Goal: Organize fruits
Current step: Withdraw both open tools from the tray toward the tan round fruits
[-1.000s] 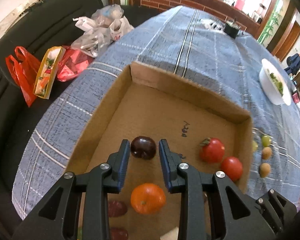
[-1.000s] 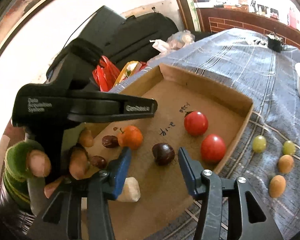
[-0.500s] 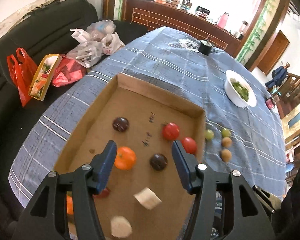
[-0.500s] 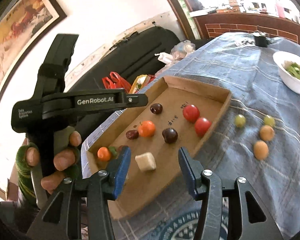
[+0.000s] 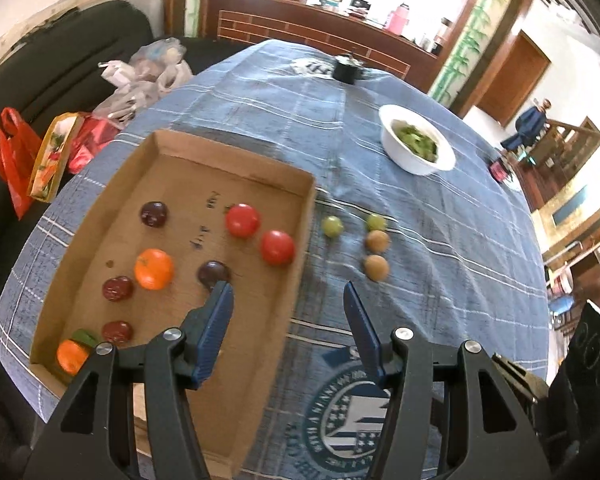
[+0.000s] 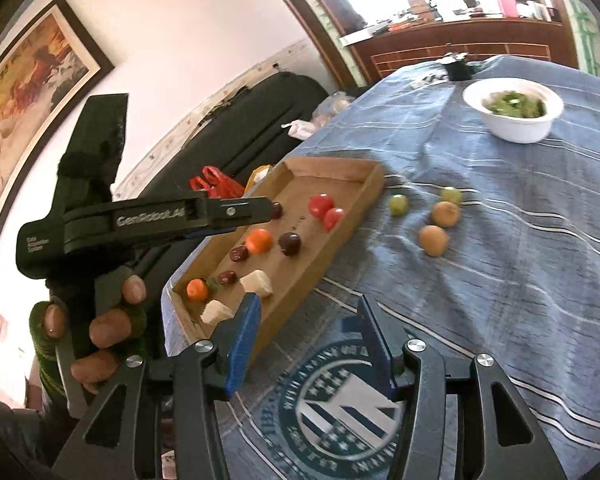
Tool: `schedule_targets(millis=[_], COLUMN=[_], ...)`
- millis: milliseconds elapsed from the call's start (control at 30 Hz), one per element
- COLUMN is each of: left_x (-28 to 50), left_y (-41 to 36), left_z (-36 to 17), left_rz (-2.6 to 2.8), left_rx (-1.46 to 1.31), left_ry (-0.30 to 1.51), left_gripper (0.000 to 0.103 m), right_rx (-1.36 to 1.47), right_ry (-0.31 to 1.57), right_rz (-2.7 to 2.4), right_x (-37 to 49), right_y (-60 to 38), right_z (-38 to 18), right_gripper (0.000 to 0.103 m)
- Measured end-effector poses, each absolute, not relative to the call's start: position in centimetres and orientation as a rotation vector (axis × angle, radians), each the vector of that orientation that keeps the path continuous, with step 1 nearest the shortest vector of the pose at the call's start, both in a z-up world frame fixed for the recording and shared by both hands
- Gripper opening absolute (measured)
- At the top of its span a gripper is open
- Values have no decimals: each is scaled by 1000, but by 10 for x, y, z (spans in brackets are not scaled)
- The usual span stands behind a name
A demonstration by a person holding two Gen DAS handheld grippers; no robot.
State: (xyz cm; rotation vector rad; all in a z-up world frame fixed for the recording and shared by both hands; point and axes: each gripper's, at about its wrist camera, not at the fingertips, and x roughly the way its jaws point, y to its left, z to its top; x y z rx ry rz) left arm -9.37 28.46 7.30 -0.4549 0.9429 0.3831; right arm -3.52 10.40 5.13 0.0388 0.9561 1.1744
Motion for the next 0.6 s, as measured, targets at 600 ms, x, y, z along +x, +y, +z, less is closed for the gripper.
schedule_targets(millis=[600], left_x=[-86], left_y=[222], left_z=[87], left_rz=[291], left_rx=[-367], left_ry=[954], left_gripper=[56], right_rx=[60], right_ry=[922], right_rz=[1067], right_x=[-8], right_y=[38], right_z=[55], right_gripper=[53])
